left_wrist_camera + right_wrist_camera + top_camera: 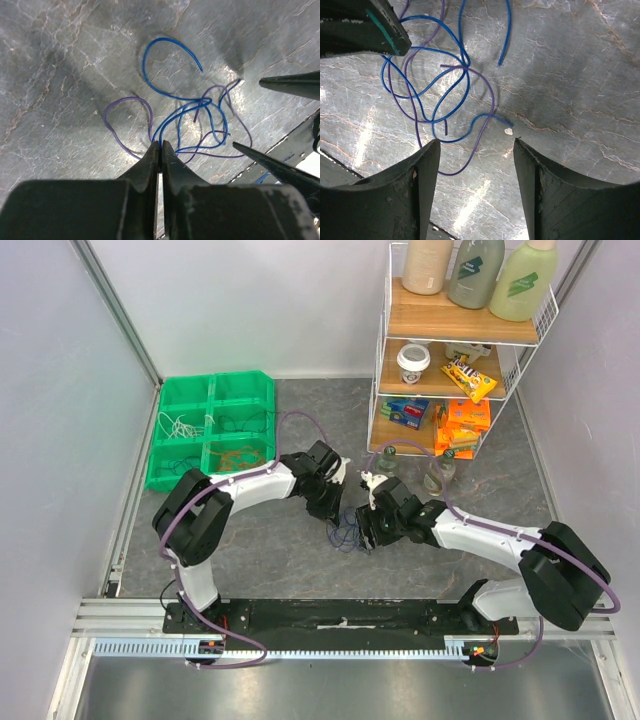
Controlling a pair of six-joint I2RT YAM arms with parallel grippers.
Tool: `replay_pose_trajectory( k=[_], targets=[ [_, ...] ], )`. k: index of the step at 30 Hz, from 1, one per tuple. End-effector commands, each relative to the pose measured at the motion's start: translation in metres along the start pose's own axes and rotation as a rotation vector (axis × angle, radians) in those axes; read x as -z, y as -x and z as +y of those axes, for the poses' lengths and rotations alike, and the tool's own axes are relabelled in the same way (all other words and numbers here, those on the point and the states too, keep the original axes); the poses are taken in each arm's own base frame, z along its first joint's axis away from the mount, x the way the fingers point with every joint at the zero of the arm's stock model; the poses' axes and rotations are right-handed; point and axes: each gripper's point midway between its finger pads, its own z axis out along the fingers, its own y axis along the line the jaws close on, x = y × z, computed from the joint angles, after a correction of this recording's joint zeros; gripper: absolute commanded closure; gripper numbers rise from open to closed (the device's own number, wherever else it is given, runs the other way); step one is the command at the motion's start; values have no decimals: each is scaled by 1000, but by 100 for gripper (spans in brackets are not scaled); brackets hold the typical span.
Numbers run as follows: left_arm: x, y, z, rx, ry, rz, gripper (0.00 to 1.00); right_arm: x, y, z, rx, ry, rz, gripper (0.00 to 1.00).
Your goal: Untangle the cables
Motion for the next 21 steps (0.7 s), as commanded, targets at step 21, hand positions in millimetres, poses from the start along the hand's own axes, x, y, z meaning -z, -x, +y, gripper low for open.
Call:
replay_pose_trajectory(
  k=[21],
  targets=[
    [164,88,-57,-292,-9,-534,98,25,45,9,23,16,-179,23]
  ],
)
